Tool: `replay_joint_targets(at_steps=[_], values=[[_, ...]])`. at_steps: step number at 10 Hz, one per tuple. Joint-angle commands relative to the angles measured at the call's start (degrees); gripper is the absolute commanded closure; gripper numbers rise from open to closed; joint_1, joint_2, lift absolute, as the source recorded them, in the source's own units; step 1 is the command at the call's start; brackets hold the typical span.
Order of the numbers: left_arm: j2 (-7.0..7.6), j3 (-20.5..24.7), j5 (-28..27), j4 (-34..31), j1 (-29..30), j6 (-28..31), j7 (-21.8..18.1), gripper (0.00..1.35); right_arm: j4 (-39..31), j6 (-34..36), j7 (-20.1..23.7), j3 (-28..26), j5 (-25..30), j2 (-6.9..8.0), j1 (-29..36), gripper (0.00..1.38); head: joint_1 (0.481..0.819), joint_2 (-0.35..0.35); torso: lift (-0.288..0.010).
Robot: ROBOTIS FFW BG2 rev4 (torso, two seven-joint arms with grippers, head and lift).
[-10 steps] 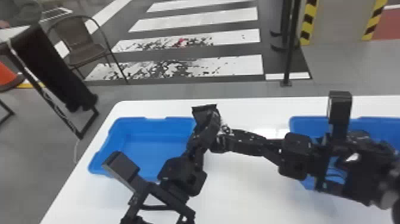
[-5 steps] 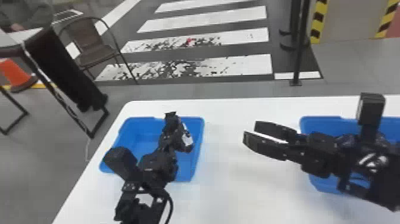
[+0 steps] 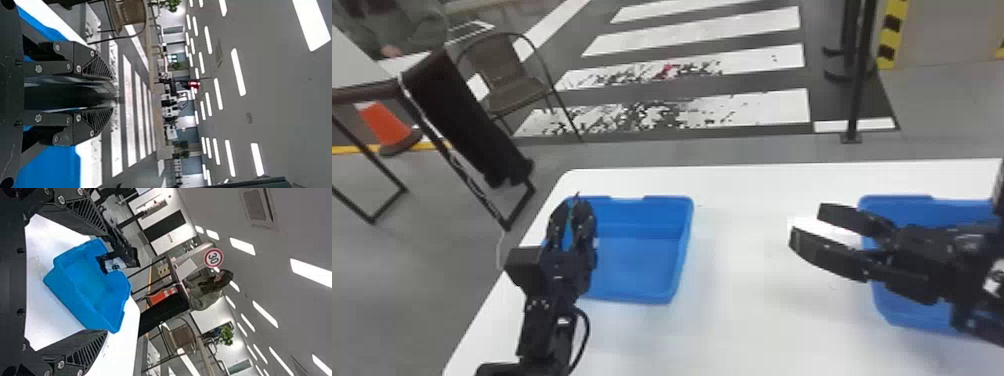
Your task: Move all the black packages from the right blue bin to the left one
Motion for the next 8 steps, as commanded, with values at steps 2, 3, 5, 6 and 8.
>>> replay_joint_targets(at_steps=[2, 3, 5, 6, 8], values=[[-0.45, -3.3, 4.9, -2.2, 2.1, -10.5, 0.0, 0.13, -10.2, 5.9, -5.8, -10.0, 8.2, 1.61, 6.7, 0.16, 0.695, 0.350, -0.154], [-0.89, -3.8, 4.9, -5.0, 4.1, -11.9, 0.0, 0.18, -15.0, 7.9, -8.1, -13.6, 11.8, 2.41, 9.5, 0.16, 0.695, 0.350, -0.154], [-1.50, -4.9, 5.4, -11.2, 9.3, -12.7, -0.3, 0.18, -19.9, 10.6, -12.2, -18.4, 18.2, 3.46, 13.0, 0.16, 0.695, 0.307, -0.154], [-2.03, -5.5, 6.6, -13.2, 11.4, -13.1, -0.7, 0.18, -20.7, 12.5, -14.3, -20.7, 20.0, 4.16, 14.7, 0.16, 0.695, 0.263, -0.154], [-2.30, -8.2, 8.7, -14.7, 13.5, -13.4, -1.5, 0.18, -21.1, 19.0, -17.3, -24.6, 24.6, 5.04, 15.8, 0.15, 0.695, 0.164, -0.154]])
